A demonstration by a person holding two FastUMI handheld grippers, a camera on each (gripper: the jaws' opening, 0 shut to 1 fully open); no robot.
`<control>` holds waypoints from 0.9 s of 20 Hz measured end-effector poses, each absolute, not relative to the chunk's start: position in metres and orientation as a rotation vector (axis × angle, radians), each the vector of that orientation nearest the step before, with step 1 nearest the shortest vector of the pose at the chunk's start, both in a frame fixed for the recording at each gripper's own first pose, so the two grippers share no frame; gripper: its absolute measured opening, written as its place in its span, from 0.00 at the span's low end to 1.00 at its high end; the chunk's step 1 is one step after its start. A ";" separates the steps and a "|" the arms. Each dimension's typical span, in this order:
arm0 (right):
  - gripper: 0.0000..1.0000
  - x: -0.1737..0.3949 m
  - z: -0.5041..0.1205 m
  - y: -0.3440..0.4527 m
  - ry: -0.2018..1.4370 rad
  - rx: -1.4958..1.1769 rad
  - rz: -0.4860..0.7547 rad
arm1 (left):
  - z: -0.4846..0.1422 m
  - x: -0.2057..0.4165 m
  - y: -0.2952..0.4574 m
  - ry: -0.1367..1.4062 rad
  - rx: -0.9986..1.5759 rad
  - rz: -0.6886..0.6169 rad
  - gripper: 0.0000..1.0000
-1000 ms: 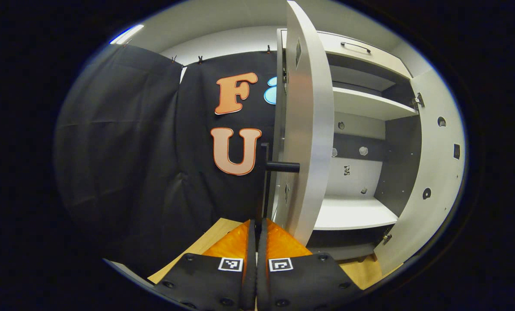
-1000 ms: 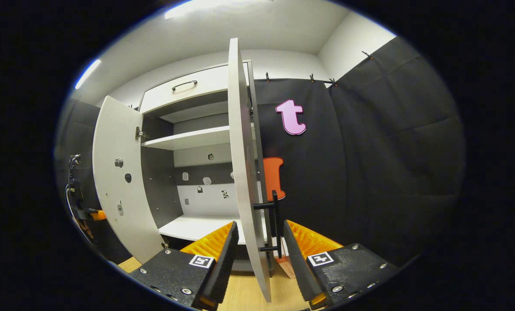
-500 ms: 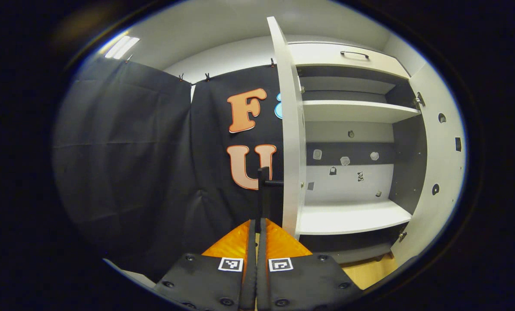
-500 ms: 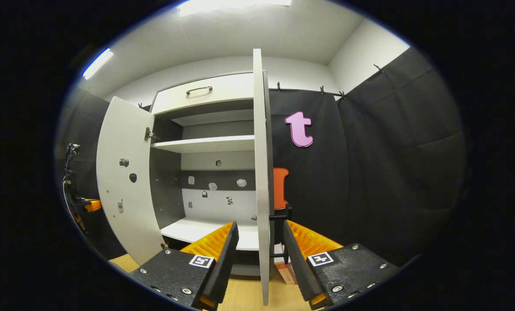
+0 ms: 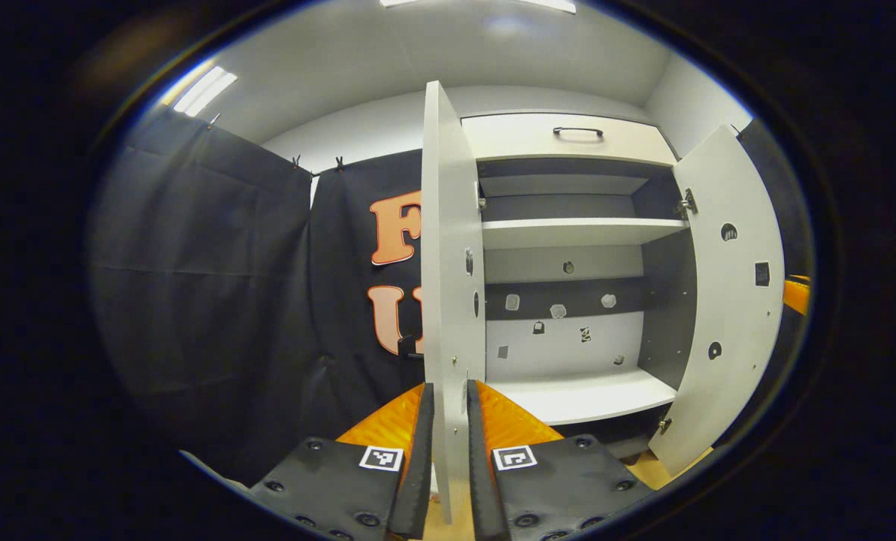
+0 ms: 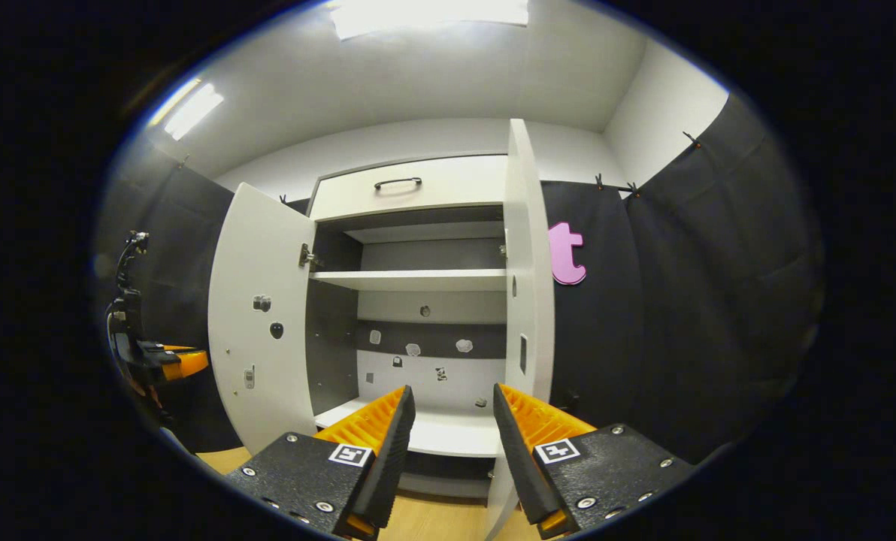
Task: Open the right door of the double-door shoe cabinet with the right hand, and open the left door with the left hand.
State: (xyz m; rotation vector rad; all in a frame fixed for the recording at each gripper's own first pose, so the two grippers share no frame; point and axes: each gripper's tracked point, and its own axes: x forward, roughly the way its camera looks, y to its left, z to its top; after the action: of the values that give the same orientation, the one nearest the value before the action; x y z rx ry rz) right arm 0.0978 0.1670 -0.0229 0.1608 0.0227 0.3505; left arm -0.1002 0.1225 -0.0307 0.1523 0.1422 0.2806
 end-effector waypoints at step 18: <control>0.89 0.117 -0.019 0.162 -0.028 0.106 0.364 | 0.024 -0.062 0.059 -0.034 0.148 0.169 0.94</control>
State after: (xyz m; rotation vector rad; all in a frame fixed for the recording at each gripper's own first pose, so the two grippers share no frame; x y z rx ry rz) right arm 0.1171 0.1622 -0.0187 0.1064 -0.0276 0.3637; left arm -0.0616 0.0586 0.0240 0.1478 -0.0336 0.1694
